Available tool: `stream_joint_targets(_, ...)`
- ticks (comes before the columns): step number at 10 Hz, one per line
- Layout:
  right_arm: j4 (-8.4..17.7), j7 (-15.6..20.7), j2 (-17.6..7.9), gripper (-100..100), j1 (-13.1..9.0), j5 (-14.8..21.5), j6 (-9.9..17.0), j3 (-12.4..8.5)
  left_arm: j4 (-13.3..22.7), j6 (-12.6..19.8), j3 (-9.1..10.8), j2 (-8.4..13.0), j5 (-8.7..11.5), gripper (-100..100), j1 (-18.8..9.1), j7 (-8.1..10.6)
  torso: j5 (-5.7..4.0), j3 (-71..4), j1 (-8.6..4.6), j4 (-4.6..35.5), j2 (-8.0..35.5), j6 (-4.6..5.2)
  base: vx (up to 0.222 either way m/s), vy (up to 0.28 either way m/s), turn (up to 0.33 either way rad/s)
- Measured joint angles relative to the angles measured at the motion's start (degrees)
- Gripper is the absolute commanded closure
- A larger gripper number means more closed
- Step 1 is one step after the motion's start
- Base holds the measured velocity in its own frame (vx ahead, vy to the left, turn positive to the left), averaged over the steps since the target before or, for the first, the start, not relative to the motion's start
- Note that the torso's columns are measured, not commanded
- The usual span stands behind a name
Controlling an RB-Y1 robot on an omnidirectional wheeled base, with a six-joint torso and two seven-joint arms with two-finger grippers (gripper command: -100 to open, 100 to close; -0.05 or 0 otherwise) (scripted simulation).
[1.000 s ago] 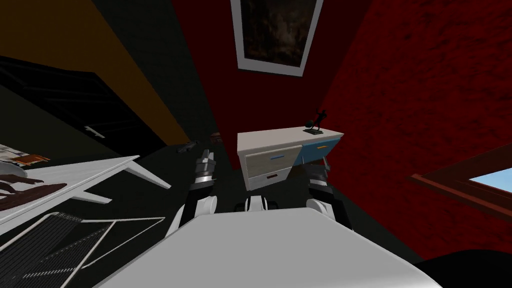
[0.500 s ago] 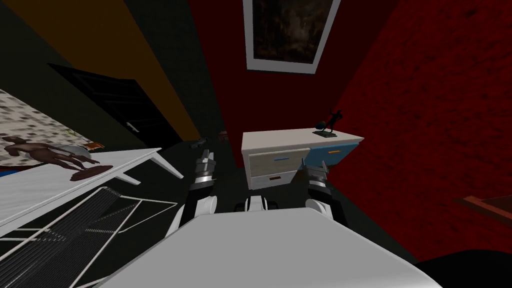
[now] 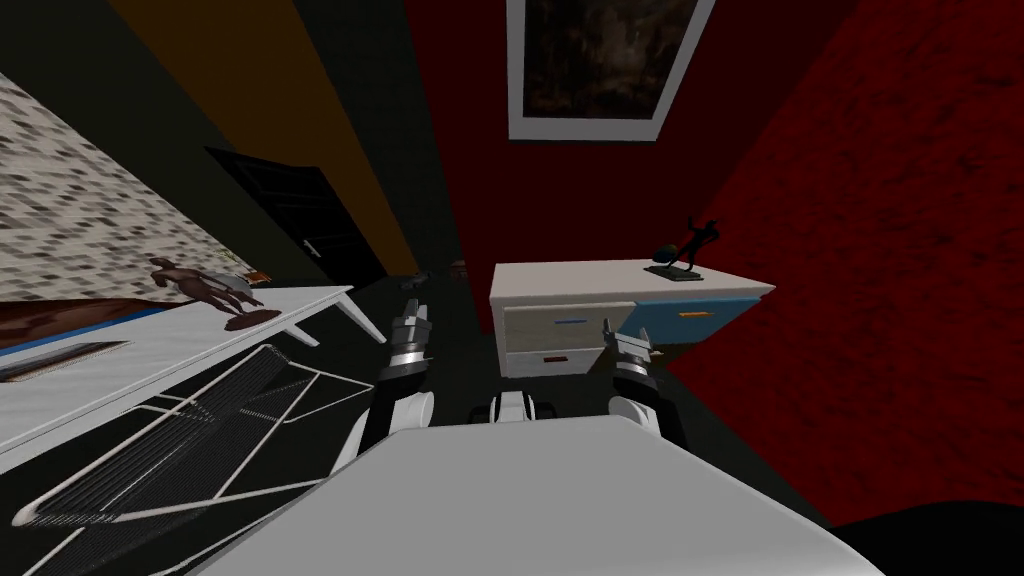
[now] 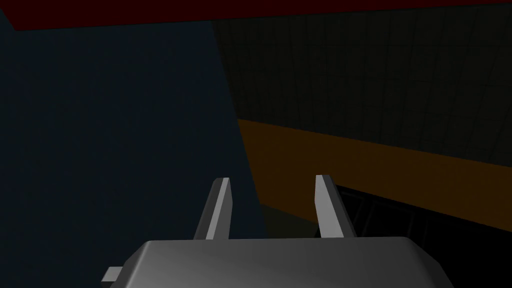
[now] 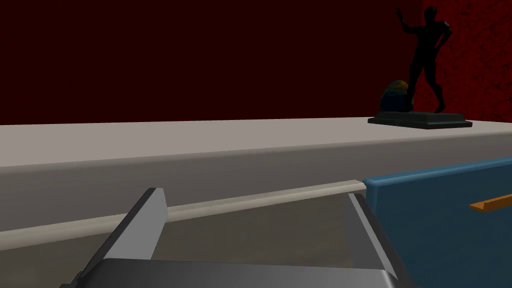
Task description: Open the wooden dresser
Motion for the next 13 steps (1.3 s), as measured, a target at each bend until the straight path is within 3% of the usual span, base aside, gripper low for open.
stream_joint_targets(13,10.15,-19.62,0.74,-100,-6.08,-14.96,-1.05,2.13,0.0,0.0,0.0,0.0,0.0,0,0.0,0.0,-0.01,0.01,-0.03,0.0,0.01,-0.07,-0.026,-0.045,0.185)
